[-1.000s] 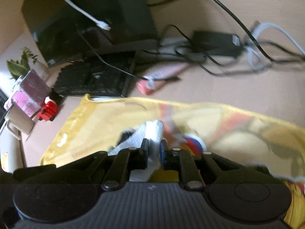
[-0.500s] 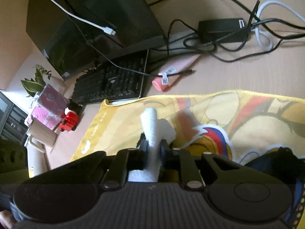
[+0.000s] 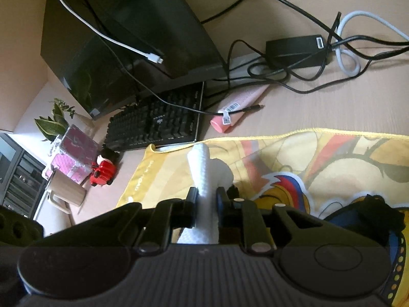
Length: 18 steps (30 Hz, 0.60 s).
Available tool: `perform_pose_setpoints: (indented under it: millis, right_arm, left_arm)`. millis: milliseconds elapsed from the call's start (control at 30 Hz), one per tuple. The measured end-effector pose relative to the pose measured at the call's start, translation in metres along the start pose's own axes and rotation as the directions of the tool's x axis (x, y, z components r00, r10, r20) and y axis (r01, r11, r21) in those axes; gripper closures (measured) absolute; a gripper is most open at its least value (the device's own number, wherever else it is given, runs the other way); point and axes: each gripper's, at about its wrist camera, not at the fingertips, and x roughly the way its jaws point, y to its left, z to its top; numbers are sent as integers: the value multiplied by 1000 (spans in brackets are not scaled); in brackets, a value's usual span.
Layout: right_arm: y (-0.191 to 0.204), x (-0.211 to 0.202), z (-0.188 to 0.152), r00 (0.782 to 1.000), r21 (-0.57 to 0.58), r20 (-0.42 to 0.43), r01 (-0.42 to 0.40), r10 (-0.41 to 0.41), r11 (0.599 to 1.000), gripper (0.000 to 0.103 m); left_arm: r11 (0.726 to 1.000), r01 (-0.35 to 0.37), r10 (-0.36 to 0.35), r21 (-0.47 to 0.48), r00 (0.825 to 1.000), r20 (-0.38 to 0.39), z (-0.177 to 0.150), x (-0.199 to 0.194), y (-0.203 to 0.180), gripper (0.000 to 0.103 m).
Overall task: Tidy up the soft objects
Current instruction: 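Carry the white wipe with the right tool toward the crocheted toy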
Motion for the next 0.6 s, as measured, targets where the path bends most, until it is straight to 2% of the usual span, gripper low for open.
perform_pose_setpoints:
  millis: [33, 100, 233, 333, 400, 433, 467, 500, 567, 600]
  right_arm:
    - [1, -1, 0, 1000, -4, 5, 1, -1, 1000, 83]
    - [3, -4, 1, 1000, -15, 15, 12, -12, 1000, 81]
    - [0, -8, 1, 999, -12, 23, 25, -25, 1000, 81]
    - [-2, -10, 2, 999, -1, 30, 33, -33, 999, 81]
    - [-3, -11, 3, 999, 0, 36, 38, -38, 999, 81]
    - [-3, -12, 3, 998, -2, 39, 41, -41, 999, 81]
    - [-3, -13, 3, 998, 2, 45, 46, -46, 999, 81]
    - [-5, -15, 3, 997, 15, 58, 57, -57, 998, 80]
    - [-7, -18, 4, 995, 14, 69, 73, -74, 997, 80]
    - [-8, -20, 4, 994, 7, 73, 82, -82, 997, 80]
  left_arm:
    - [999, 31, -31, -13, 999, -27, -3, 2, 0, 0]
    - [996, 87, -87, 15, 996, -23, -6, 0, -5, 0]
    - [990, 79, -84, 116, 996, 41, -8, -14, -23, 0]
    - [972, -8, -2, 237, 999, 43, -10, -13, -39, 0]
    - [930, -120, 75, 347, 987, 141, -9, -16, -49, 0]
    - [891, -220, 130, 396, 962, 242, -9, -17, -56, 0]
    - [836, -320, 173, 445, 924, 340, -12, -15, -64, 0]
    - [771, -402, 204, 494, 891, 407, -16, -9, -70, 0]
    - [661, -548, 262, 514, 809, 526, -30, 3, -79, 0]
    - [627, -595, 301, 502, 780, 549, -35, 9, -80, 0]
